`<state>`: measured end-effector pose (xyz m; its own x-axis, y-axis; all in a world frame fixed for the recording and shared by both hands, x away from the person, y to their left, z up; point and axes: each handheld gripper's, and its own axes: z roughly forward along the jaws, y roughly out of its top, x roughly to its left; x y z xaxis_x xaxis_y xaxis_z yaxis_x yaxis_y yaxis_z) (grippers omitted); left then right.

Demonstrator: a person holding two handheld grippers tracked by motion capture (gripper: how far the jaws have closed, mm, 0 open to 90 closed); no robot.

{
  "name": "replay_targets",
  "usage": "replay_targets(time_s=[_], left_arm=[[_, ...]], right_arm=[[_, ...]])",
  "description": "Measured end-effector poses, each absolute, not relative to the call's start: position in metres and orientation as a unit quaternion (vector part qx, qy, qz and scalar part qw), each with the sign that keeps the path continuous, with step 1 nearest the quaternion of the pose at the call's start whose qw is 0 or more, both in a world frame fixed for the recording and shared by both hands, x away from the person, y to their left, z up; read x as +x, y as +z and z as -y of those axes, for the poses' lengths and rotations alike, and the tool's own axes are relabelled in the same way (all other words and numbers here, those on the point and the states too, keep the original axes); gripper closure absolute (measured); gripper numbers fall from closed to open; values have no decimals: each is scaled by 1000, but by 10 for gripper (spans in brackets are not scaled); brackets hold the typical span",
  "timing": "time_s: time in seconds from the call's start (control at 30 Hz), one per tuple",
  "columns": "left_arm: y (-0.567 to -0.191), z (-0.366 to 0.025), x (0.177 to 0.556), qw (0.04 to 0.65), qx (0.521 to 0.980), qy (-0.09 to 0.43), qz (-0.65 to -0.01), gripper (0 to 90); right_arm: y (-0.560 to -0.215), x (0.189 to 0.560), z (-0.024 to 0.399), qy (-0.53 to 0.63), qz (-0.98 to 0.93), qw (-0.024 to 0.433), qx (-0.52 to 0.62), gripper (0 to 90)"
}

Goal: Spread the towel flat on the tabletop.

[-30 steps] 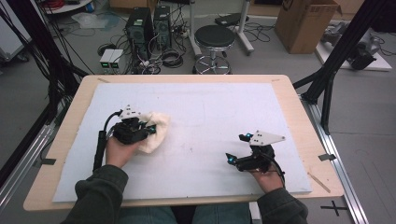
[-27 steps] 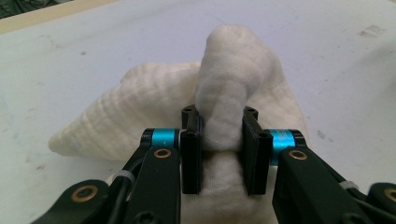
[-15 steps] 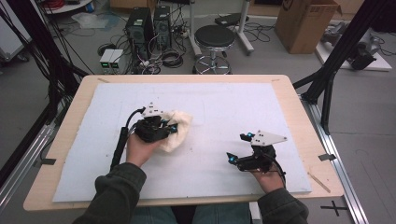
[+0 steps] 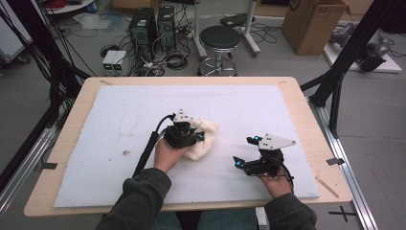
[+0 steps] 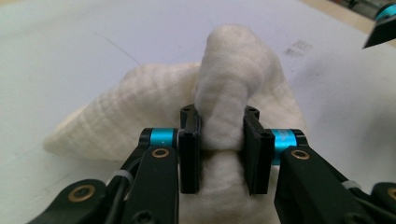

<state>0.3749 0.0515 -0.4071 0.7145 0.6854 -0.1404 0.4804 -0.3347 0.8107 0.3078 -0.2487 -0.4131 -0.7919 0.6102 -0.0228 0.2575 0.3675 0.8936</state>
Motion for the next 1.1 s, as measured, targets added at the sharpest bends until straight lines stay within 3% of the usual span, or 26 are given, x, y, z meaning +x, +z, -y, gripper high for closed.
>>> replay_targets(time_s=[0.23,0.27,0.33,0.5,0.93,1.1], left_arm=[[-429,-37,385,412,828,116,-363,671],[-430,-38,385,413,828,115,-361,645],[-428,-40,386,418,826,116,-359,492],[-415,-56,386,433,820,121,-355,380],[-392,-116,363,452,806,160,-347,376],[-398,-123,354,431,828,157,-321,451]], right_arm=[[-413,307,249,494,-808,179,266,111],[-413,307,249,494,-809,178,265,112],[-414,308,250,494,-809,177,266,111],[-414,308,250,492,-811,174,265,111],[-415,308,247,487,-814,174,264,111],[-416,308,246,487,-814,175,265,111]])
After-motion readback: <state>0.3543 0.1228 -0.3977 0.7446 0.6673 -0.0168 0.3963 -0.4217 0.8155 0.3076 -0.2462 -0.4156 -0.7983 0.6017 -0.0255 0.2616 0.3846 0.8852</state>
